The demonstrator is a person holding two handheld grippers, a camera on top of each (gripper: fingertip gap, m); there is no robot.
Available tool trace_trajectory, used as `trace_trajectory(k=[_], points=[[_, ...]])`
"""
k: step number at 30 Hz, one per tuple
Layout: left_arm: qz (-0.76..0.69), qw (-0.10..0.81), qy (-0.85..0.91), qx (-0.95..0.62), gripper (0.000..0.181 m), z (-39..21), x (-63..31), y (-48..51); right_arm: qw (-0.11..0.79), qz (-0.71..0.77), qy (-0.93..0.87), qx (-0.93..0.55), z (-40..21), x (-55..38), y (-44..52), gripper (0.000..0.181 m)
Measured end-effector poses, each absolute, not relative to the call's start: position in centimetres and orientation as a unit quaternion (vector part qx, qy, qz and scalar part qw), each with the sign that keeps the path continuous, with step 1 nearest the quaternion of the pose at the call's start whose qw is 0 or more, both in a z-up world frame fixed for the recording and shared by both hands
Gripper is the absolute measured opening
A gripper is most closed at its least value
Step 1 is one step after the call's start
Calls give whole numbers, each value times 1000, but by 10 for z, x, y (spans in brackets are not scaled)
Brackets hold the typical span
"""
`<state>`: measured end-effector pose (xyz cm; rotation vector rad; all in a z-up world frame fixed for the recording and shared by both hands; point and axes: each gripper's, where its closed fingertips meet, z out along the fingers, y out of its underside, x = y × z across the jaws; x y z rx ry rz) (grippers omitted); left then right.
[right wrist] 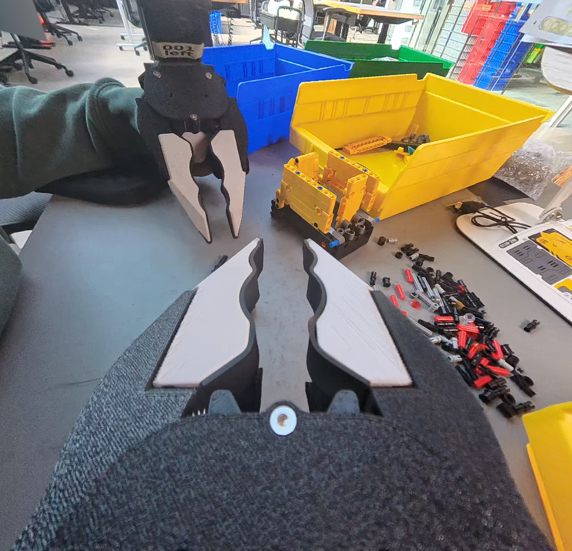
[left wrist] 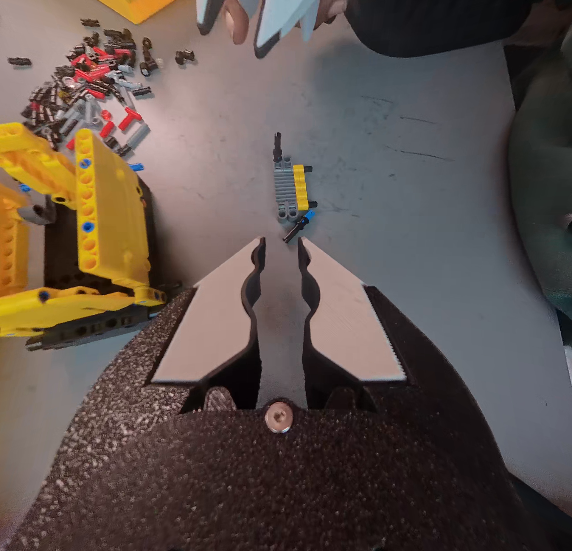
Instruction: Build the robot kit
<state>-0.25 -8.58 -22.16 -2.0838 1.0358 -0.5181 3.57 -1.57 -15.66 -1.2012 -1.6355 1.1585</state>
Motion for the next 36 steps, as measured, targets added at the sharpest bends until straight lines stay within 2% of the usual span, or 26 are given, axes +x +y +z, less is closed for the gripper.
trace_trajectory(k=[5, 7, 9, 17, 21, 25, 29, 36], points=[[-194, 340, 427, -815, 17, -241, 10, -87, 369, 411, -704, -446, -173, 42, -29, 26], [-193, 335, 435, -813, 6, -242, 13, -89, 347, 389, -730, -442, -186, 44, -35, 27], [-192, 328, 439, -814, 4, -242, 14, -91, 330, 367, -749, -443, -198, 45, -38, 30], [-219, 342, 431, -805, 3, -227, 16, -96, 317, 330, -756, -469, -210, 44, -32, 30], [-225, 368, 409, -804, 3, -215, 14, -89, 350, 345, -749, -444, -193, 39, -40, 29], [-277, 383, 384, -793, 3, -201, 25, -89, 344, 359, -782, -377, -179, 38, -81, 27], [-311, 392, 361, -787, 3, -190, 27, -88, 380, 301, -798, -358, -187, 31, -81, 7], [-382, 466, 298, -740, 4, -150, 23, -80, 430, 371, -733, -373, -157, 25, -73, 7]])
